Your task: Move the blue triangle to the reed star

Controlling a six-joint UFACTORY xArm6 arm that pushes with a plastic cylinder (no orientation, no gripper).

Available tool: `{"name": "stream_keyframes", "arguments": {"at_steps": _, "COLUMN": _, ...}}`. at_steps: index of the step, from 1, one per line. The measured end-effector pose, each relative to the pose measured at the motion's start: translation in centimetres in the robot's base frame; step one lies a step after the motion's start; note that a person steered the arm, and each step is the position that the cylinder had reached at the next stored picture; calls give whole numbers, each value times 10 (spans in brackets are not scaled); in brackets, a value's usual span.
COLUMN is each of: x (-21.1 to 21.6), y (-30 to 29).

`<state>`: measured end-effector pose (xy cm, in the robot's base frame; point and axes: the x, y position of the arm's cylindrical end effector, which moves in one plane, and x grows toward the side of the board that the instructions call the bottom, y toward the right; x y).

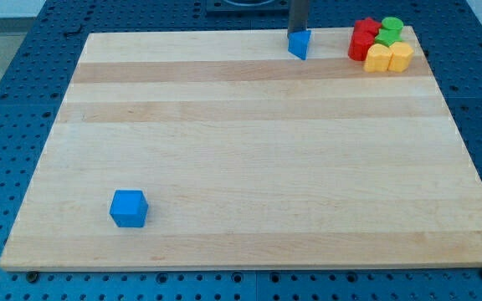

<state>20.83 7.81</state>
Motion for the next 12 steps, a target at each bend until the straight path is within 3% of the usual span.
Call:
{"name": "stream_keyframes", "arguments": {"at_steps": 2, "x": 5, "y": -75}}
{"name": "stream_keyframes", "arguments": {"at_steps": 3, "x": 23, "y": -77}}
{"name": "stream_keyframes", "arguments": {"at_steps": 5, "x": 27, "y": -9}}
{"name": "stream_keyframes", "arguments": {"at_steps": 8, "x": 45, "y": -19}}
{"name": "stream_keyframes", "arguments": {"at_steps": 11, "x": 27, "y": 74}}
{"name": "stream_keyframes", "arguments": {"at_steps": 12, "x": 26, "y": 66}}
